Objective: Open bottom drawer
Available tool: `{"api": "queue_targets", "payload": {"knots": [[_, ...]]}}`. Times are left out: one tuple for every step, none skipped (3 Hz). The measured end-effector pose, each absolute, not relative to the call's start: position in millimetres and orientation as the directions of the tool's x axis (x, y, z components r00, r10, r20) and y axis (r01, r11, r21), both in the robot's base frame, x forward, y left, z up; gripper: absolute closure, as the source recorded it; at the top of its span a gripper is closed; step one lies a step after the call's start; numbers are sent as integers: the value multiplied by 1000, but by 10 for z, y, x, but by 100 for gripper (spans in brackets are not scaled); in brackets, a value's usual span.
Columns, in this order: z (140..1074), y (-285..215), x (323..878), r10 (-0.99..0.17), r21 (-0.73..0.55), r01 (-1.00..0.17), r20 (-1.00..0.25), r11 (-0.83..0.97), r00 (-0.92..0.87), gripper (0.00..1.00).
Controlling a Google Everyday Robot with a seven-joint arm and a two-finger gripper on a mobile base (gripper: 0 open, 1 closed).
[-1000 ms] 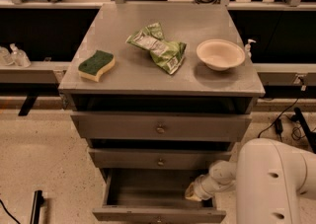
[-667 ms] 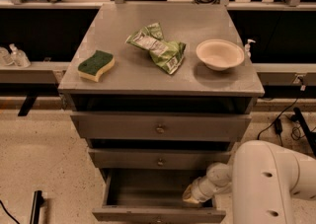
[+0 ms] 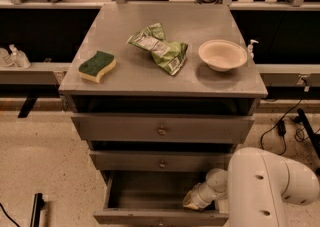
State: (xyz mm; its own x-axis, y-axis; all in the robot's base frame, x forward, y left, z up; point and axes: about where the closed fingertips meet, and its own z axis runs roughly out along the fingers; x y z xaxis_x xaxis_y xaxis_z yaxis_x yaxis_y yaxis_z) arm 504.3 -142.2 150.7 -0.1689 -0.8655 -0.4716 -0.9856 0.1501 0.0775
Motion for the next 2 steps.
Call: {"api": "queue_targets", "payload": {"knots": [[1327, -1456, 5102, -865, 72, -988, -478, 134, -152, 100], [1276, -1467, 5092, -868, 62, -996, -487, 72, -93, 100]]}}
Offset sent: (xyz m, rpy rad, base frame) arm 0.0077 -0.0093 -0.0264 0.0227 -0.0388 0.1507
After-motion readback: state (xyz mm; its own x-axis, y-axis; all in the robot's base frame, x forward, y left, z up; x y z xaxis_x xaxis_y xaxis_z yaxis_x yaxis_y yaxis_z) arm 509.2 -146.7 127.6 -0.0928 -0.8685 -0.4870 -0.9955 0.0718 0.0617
